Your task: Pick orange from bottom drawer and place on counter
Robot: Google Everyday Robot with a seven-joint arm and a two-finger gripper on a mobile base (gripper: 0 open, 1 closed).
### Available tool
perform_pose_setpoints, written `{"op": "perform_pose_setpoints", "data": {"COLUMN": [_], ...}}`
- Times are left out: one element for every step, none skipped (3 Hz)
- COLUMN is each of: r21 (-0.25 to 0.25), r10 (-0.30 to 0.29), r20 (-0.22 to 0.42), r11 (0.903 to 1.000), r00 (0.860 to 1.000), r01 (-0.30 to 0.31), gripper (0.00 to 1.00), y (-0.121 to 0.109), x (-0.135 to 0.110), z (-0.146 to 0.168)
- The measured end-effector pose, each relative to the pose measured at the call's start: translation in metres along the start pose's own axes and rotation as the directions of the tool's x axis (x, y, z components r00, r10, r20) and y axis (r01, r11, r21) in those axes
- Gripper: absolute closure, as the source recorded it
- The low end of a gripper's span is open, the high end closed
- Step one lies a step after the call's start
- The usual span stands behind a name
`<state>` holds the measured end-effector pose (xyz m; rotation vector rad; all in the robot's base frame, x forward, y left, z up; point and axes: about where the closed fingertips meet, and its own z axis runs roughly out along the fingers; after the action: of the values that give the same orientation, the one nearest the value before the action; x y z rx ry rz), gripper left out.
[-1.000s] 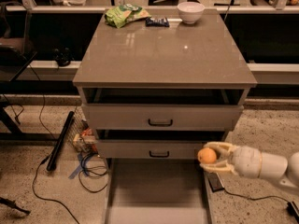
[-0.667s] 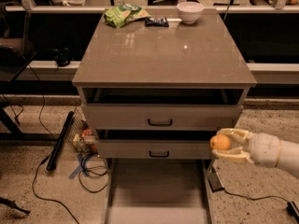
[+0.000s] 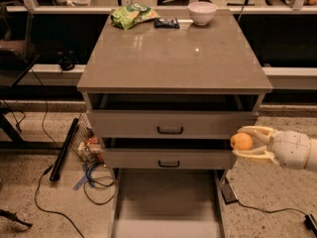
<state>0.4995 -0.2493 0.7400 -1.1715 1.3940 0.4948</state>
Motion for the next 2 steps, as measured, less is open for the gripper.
{"op": "perform_pose_setpoints", "data": {"r21": [0.037,0.107], "r10": [0.02,0.054], "r20": [0.028,0.056], "r11": [0.9991,0.9925], "r00": [0.999,0.997], "r01": [-0.021,-0.059], "gripper": [1.0,1.0], "y": [-0.015,-0.05], "x": [-0.011,-0.037], "z": [-0.014,-0.049]}}
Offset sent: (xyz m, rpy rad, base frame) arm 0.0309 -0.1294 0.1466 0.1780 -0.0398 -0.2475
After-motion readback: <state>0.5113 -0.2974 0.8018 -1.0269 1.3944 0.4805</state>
